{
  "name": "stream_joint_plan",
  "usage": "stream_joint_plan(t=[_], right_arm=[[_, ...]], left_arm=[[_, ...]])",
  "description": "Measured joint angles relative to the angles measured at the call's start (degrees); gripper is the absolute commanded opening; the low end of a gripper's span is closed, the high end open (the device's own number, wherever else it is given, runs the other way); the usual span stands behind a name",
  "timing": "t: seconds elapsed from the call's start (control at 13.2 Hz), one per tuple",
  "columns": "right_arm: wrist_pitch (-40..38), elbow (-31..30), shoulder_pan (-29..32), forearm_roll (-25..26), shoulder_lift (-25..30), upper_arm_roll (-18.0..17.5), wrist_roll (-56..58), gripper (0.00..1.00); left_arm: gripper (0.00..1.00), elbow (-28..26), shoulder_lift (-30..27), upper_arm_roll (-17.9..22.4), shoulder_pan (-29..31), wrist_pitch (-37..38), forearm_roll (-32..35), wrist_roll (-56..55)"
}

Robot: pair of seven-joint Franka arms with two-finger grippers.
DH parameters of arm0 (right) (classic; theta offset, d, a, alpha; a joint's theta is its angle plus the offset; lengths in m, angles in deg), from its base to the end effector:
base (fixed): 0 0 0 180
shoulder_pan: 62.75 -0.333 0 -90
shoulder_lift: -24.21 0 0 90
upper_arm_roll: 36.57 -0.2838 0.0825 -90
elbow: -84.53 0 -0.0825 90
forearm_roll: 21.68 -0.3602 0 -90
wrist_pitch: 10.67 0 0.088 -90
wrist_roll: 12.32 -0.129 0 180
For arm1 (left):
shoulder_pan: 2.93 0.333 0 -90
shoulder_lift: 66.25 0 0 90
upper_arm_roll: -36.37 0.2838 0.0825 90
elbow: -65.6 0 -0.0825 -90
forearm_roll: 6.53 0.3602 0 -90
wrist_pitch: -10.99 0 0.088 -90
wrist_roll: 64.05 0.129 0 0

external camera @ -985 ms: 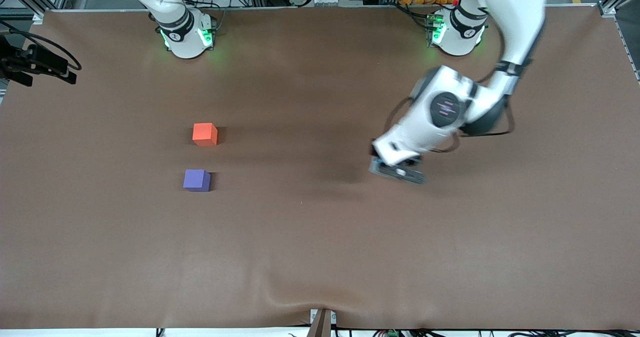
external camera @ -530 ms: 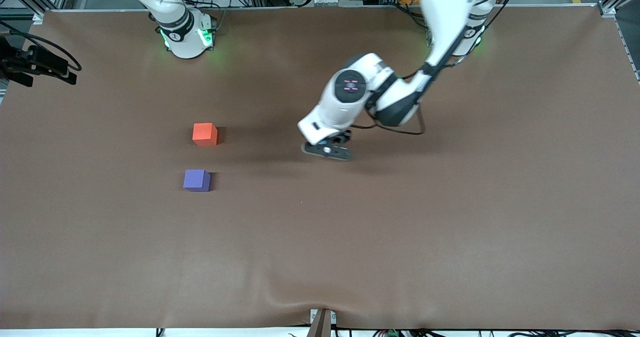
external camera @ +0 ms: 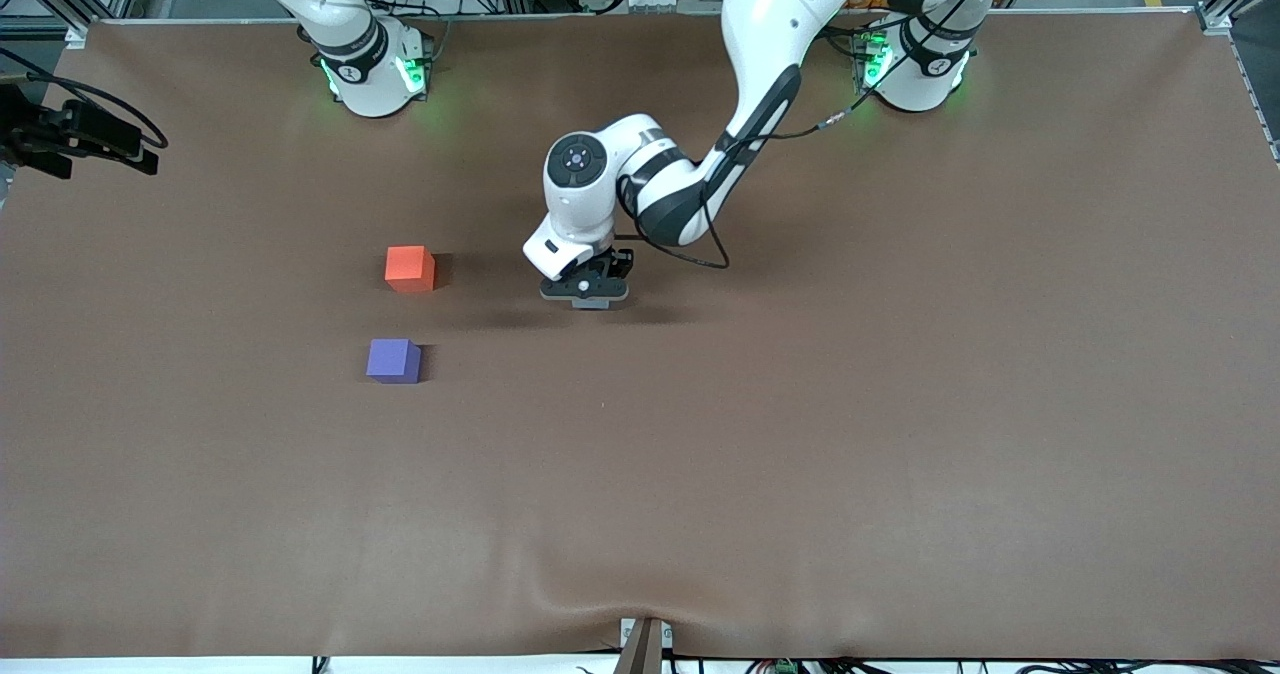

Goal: Place blue block between orange and purple blocks
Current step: 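Carry the light blue block with the left gripper to mid-table and release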

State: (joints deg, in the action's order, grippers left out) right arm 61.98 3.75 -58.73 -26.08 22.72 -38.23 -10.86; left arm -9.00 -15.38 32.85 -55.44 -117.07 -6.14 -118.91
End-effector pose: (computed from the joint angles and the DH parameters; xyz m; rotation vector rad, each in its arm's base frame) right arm 0.5009 -0.0094 0.6033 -3.0499 -0.0017 0.2526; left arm 0.4028 -0.5815 0.1822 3.0795 -0.0012 -0.0121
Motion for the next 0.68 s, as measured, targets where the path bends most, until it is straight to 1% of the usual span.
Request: stream_joint_plan(t=[0.15,0.23,0.3,0.68], right_arm=[[-0.04,0.0,0.0,0.0,0.0,-0.02,0.0,1.0],[-0.06,0.0,0.0,-0.01,0.0,-0.02,0.0,1.0],[-0.07,0.0,0.0,-0.01,-0.01,-0.02,0.0,1.0],[-0.13,-0.02,0.0,-0.04,-0.85,-0.17,0.0,1.0]], left_arm=[[0.0,0.75,1.21,0.05,-0.31,-0.58,0.0,-0.83],[0.8,0.93,1.29,0.05,-0.41,-0.59,0.0,-0.92],[1.0,1.03,1.36,0.08,-0.49,-0.62,0.0,-0.96],[1.0,1.74,1.66,0.13,-0.61,-1.62,0.0,-1.03]])
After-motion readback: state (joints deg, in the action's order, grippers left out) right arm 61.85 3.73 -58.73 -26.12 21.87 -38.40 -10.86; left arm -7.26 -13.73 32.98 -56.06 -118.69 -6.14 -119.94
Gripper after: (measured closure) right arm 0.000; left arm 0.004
